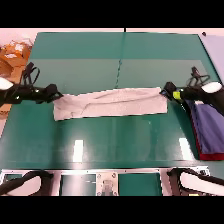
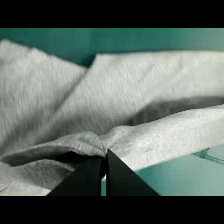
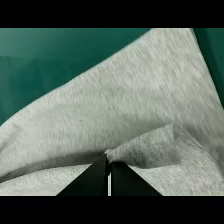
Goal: Fold the shirts.
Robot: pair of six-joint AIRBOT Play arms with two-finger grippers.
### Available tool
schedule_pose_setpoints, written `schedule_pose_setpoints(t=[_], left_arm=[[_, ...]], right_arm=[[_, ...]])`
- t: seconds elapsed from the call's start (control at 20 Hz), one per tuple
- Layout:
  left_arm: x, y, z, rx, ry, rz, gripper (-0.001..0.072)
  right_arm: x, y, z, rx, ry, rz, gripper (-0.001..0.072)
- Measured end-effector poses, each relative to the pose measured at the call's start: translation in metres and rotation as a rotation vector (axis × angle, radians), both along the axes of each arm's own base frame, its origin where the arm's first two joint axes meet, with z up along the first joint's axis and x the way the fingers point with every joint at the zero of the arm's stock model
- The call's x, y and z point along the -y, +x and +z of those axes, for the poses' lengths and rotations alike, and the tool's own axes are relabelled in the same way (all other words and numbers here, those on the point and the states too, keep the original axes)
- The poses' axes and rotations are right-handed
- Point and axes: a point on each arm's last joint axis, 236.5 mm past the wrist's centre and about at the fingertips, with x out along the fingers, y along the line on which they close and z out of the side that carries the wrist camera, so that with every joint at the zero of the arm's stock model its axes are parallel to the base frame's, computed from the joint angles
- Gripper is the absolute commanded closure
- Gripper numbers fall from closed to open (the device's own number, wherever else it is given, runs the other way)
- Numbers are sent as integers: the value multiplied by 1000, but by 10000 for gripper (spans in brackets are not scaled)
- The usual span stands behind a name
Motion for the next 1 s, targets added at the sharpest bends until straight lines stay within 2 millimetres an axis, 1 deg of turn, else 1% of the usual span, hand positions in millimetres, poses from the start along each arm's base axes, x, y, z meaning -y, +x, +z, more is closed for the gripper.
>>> schedule_pose_setpoints(t=[0.05,0.1,0.15,0.2,0.25,0.3,0.35,0.4,0.45,0.5,0.55,0.65,0.7,0.75,0.85,0.95,1.0], left_arm=[[-1,12,-8,-10,-8,4,105],[-2,24,-14,-9,-18,10,0],[-4,38,-17,4,-22,26,-13],[-8,50,-16,30,-18,41,-13],[-12,65,-11,67,-17,66,-13],[-16,77,-4,99,-11,77,-13],[-20,86,5,129,-7,86,-13],[-22,94,15,156,-7,90,4],[-22,97,22,169,-8,79,173],[-18,96,27,167,-14,58,484],[-15,95,32,165,-21,36,684],[-10,89,34,147,-31,-4,689],[-7,85,35,138,-38,-21,689],[-3,82,36,131,-44,-37,689],[7,76,36,115,-53,-73,689],[22,71,37,108,-59,-113,689],[32,69,37,107,-60,-135,689]], right_arm=[[-2,14,-8,-6,1,6,272],[-2,30,-15,-6,-1,11,261],[-1,45,-18,1,-1,8,260],[4,61,-17,17,-3,2,260],[12,74,-13,33,0,-8,259],[22,83,-7,46,1,-17,231],[34,89,-1,47,2,-19,205],[46,87,2,30,5,-12,205],[59,82,1,6,3,-4,205],[73,72,-4,-31,-3,16,205],[82,59,-11,-69,-2,39,205],[94,35,-27,-135,8,93,205],[95,23,-37,-164,18,123,205],[93,15,-46,-186,33,153,205],[80,3,-62,-211,88,206,205],[57,0,-71,-214,151,260,214],[44,-2,-74,-217,176,293,353]])
